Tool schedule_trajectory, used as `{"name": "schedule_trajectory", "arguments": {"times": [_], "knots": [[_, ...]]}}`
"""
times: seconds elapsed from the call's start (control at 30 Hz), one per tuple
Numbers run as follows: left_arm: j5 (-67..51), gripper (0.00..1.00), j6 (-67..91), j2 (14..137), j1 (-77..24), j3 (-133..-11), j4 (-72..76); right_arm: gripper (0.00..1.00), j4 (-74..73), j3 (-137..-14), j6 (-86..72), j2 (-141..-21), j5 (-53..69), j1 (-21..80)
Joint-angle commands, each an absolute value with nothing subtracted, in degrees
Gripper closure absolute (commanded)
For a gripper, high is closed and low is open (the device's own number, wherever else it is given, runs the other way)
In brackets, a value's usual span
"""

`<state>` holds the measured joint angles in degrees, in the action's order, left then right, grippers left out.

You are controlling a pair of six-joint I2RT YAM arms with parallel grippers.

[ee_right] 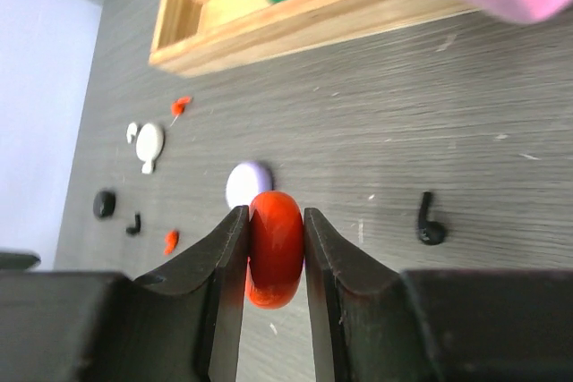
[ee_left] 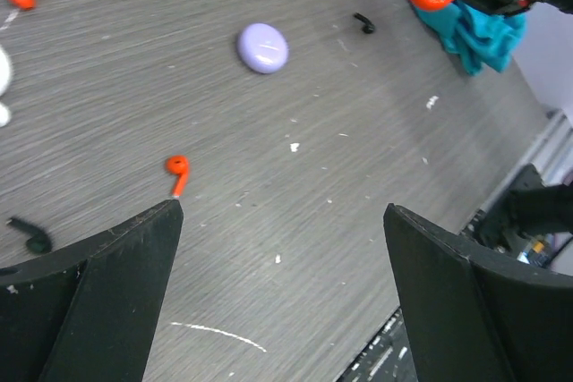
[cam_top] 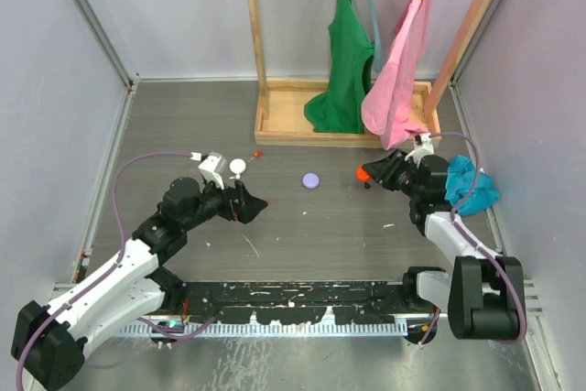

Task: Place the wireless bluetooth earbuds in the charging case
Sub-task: Pick up the charging case at the center of the board.

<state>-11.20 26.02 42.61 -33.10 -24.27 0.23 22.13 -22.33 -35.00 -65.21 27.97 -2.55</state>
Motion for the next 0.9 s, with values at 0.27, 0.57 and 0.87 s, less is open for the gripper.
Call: {"name": "schedule_trajectory", "arguments": {"times": [0.27,0.57,0.87], "knots": [[-30.6,0.06,26.0,53.6,-33.2,-35.1,9.2,0.83,16.5,-29.2,-17.5,-56.3,35.0,15.0],[-36.9,0.12,24.1,58.7,-33.2,-37.3,13.4,0.83,14.4,-37.7,-7.4,-60.5,46.3,22.8],[-43.0,0.24,18.7,62.4,-33.2,-40.0,15.7,0.83,4.5,-46.9,2.3,-63.9,51.3,28.0]]}}
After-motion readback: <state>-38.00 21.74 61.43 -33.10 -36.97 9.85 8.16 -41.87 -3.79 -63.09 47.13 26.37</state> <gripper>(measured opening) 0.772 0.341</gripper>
